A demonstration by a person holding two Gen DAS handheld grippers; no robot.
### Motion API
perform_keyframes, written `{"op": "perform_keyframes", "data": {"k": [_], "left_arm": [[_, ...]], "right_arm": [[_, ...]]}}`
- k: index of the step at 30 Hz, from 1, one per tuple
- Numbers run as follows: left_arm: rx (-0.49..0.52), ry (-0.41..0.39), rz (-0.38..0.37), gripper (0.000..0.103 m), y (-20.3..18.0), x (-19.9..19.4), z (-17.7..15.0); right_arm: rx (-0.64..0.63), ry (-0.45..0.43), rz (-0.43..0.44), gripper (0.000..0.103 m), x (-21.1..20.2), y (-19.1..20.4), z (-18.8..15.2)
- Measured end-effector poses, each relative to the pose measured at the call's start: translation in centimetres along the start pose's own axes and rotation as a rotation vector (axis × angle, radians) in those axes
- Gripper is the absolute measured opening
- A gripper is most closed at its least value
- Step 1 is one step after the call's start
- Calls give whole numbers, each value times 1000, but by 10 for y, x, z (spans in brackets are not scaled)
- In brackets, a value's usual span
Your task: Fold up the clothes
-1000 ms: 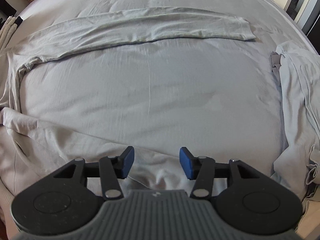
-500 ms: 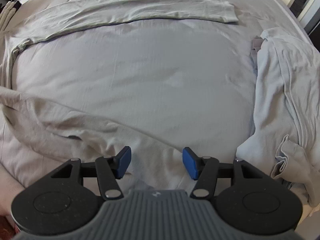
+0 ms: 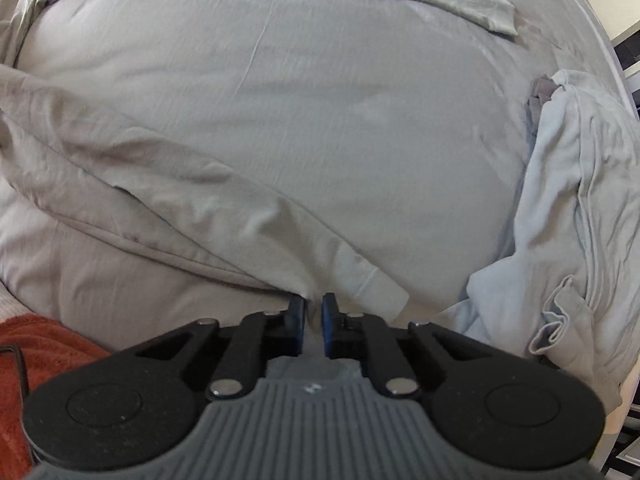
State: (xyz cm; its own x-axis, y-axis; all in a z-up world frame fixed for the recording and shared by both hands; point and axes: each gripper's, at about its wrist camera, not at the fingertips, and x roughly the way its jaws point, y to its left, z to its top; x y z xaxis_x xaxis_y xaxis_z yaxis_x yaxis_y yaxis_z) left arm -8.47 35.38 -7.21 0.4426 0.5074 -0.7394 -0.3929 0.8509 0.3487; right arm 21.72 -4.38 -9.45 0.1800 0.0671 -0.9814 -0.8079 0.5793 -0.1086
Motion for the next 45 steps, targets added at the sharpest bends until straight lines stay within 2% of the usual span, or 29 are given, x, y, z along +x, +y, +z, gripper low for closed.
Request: {"op": "perform_keyframes", "data": {"k": [5,9,12,14,17,22,24,26,29,34,35,36,37,40,45], "left_arm": [[-8,-16,28,3,3,3,12],[-69,-50,67,3,15,0,29],[-102,-53,90,3,26,-1,34],[-85,-30,100,3,29,3,32],[-57,7,114,3,27,14,21],[-70,35,121,3,28,25,6],[-74,36,119,3,28,25,5],[-73,35,120,3,27,25,4],[-68,36,124,3,25,26,3],[-59,40,125,3,24,26,1],[-59,41,125,3,24,27,1],[-59,43,126,3,24,27,1],[-57,44,127,3,24,27,1],[-52,46,131,3,24,29,1],[-69,45,137,3,27,31,9]], "right_arm": [[134,-185,-21,4,-50,-27,24],[195,-298,-40,4,-77,-44,58],[142,-270,-81,4,-77,-41,72],[107,-248,-101,1,-74,-39,78],[103,-199,-92,0,-53,-37,70],[131,-208,-66,0,-29,-39,56],[101,-226,-65,6,-25,-36,56],[140,-223,-68,37,-18,-40,59],[293,-230,16,35,-2,-58,63],[518,-229,102,35,27,-81,63],[553,-221,122,33,32,-84,61],[585,-213,149,25,37,-86,60],[607,-216,170,9,38,-87,58],[654,-254,196,5,31,-90,55],[712,-374,208,4,-7,-107,67]]}}
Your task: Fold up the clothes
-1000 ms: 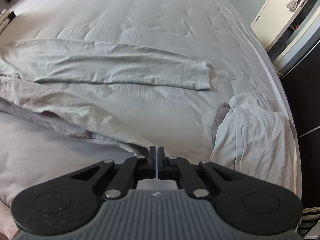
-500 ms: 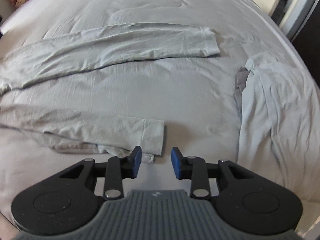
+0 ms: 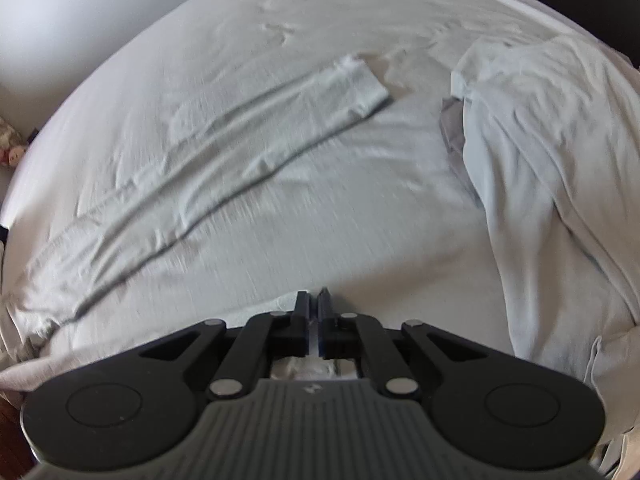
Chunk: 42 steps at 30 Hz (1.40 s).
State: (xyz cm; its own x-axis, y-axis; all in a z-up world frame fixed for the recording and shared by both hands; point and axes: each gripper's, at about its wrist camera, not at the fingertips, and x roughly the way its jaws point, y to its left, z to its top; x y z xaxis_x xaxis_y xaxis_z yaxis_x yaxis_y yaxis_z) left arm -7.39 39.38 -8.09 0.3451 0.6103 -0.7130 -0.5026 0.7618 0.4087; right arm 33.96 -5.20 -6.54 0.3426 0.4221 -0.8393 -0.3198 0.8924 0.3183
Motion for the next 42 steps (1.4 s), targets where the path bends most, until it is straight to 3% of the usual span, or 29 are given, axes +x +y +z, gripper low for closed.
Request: {"op": "perform_keyframes", "data": {"k": [4,7,9,13,19,23,27,31,34,38,42], "left_arm": [[-78,-51,-1,3,6,-11,16],[-138,-93,-48,3,12,-31,25],[-119,-97,-100,3,7,-42,25],[-37,-58,-206,3,-20,-55,4],[82,83,-320,3,-71,-42,-49],[54,149,-344,4,-77,-31,-66],[-55,158,-368,15,-52,-37,-76],[-204,107,-333,25,-15,-48,-78],[-393,108,-317,38,17,-37,-72],[-704,136,-354,39,58,-9,-66],[-936,130,-382,50,82,9,-65]], "right_arm": [[25,-147,8,4,-29,20,37],[38,-250,3,4,-57,29,57],[38,-277,-35,4,-71,27,65],[50,-241,-141,4,-81,-2,54],[131,-91,-272,4,-60,-70,-7],[165,-52,-299,4,-49,-92,-35],[132,-61,-311,5,-45,-88,-43],[113,-114,-299,13,-54,-72,-48],[104,-183,-258,13,-63,-53,-54],[135,-246,-127,22,-63,-22,-67],[124,-303,-33,25,-51,12,-87]]}}
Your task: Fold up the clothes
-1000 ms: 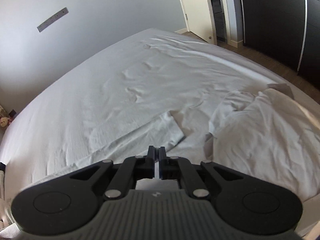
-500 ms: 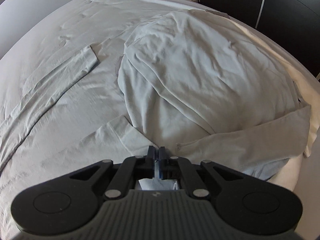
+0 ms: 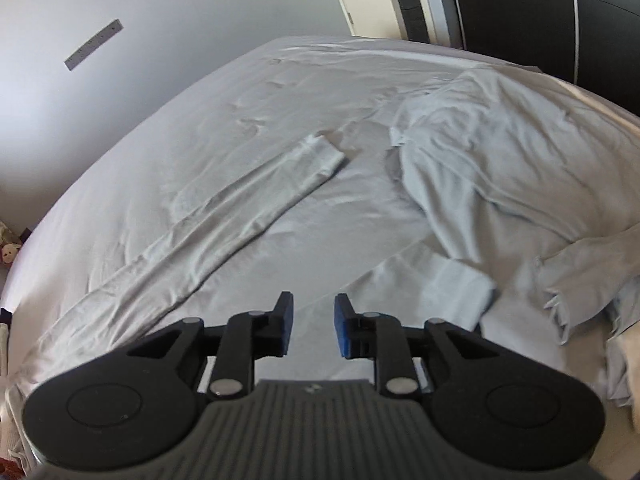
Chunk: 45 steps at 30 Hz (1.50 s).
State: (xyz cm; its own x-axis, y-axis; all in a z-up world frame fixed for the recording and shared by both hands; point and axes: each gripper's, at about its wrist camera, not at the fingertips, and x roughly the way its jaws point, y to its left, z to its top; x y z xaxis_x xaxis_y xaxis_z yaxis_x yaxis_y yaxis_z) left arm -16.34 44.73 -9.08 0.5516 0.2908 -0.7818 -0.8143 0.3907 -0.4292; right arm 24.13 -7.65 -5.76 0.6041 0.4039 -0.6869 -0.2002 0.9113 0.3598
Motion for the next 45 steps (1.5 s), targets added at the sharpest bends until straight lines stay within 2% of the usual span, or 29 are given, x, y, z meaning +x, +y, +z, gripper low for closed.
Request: {"op": "perform_keyframes", "data": {"k": [5,11,12,13,14,16,18,22,25,29,31,34,36,39,42,43,45], "left_arm": [[-260,14,6,51,22,19,15],[-487,-12,5,50,32,45,15],[-513,-10,18,48,32,49,15],[-537,-2,44,39,33,54,15],[-554,11,64,36,34,59,15],[-552,6,87,17,33,63,14],[-519,-32,103,9,30,56,13],[-393,-120,143,6,16,28,15],[-280,-183,219,5,5,0,22],[-141,-216,323,5,-1,-24,25],[-46,-249,357,5,-9,-32,20],[187,-315,433,2,-35,-34,3],[256,-273,461,2,-41,-25,0],[256,-178,489,3,-33,-7,7],[336,-141,523,15,-33,-4,9],[350,-127,521,22,-32,-6,11],[389,-98,513,29,-29,-13,12]], "right_arm": [[13,-30,79,28,10,15,-30],[34,-73,121,31,14,10,-32],[39,-73,124,31,15,9,-32],[44,-70,126,31,16,9,-32],[45,-69,127,31,17,9,-32],[42,-75,132,31,17,9,-32],[46,-81,137,31,16,8,-32],[58,-79,130,31,17,6,-33],[56,-78,126,31,17,6,-33],[56,-81,128,31,16,6,-34],[58,-79,127,31,16,6,-34],[59,-74,127,31,16,5,-34],[55,-67,126,31,16,6,-34],[44,-47,123,31,18,7,-34],[27,-18,114,31,20,9,-33],[24,-10,112,31,20,9,-32],[5,8,109,31,19,10,-28]]}}
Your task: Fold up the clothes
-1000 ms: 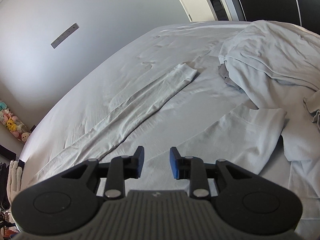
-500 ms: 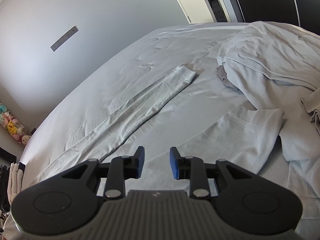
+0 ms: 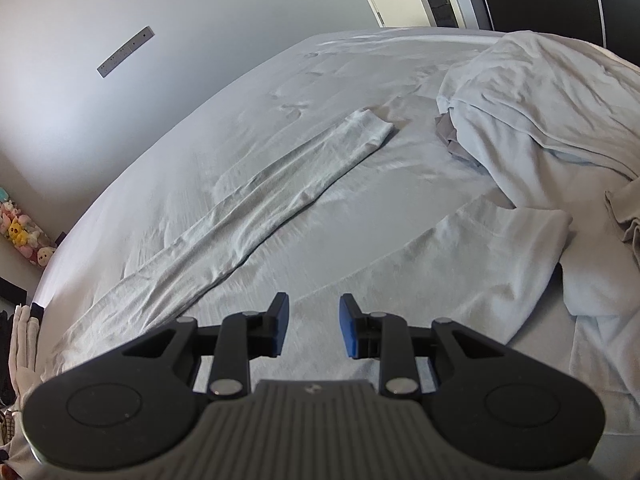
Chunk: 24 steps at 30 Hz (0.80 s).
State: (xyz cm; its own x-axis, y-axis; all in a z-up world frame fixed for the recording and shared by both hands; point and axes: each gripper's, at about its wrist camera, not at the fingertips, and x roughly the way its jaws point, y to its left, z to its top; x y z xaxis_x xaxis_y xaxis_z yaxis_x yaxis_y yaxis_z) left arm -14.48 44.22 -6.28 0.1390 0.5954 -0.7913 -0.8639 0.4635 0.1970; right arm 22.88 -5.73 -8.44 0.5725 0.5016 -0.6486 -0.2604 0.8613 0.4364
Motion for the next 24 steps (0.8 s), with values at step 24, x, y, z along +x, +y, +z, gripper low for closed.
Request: {"op": "perform_keyframes", "data": {"k": [24], "left_arm": [[1289,-201,92,36,-52,4,-62]], "right_arm": [[-1154,393,-132,41,-41,24,19]]}}
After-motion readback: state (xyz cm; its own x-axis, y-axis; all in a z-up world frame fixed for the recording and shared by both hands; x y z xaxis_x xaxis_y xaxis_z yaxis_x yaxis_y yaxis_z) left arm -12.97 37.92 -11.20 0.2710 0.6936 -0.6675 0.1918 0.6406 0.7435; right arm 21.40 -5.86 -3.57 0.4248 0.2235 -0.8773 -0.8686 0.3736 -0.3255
